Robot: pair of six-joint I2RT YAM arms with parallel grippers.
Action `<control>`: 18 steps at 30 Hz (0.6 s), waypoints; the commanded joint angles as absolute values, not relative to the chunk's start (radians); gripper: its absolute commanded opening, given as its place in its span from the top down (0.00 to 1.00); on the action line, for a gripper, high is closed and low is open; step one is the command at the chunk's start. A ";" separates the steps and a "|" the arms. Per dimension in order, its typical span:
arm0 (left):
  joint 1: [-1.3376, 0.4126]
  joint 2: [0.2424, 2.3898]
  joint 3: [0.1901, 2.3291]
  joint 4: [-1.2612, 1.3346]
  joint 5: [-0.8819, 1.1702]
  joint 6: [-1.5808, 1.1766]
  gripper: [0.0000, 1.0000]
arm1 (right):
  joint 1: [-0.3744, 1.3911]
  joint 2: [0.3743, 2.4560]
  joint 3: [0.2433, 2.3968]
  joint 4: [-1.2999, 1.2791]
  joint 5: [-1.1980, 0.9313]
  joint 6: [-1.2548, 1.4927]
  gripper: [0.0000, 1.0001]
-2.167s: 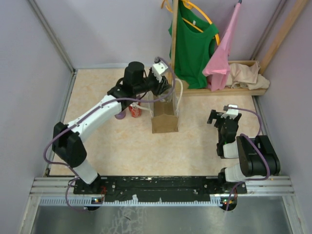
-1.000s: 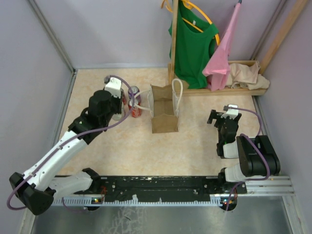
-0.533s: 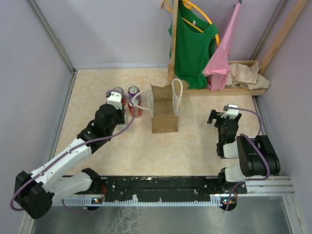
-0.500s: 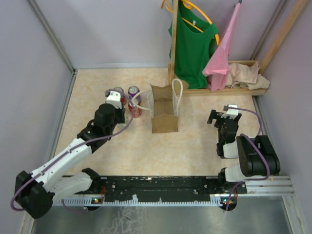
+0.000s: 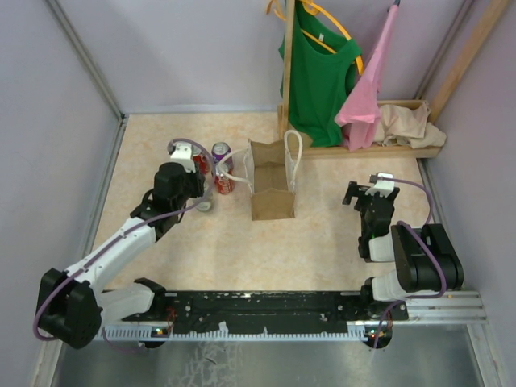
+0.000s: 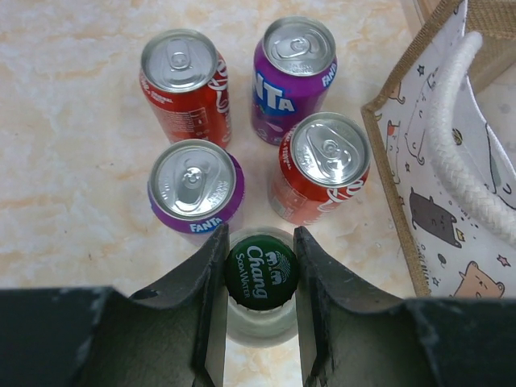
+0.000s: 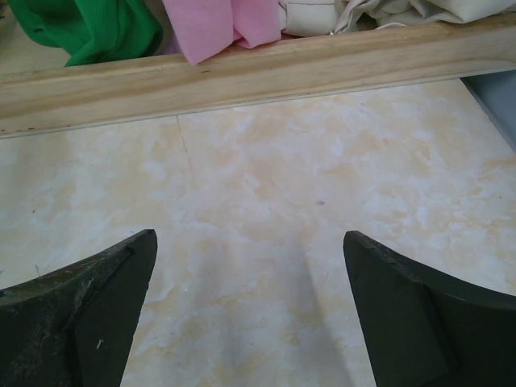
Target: Take the beverage out of the canvas bag
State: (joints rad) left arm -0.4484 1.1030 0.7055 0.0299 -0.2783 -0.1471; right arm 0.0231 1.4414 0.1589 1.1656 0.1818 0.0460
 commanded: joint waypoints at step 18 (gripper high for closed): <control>-0.445 1.177 0.794 0.120 -0.085 -0.100 0.98 | 0.021 1.442 0.179 1.217 0.185 0.047 0.01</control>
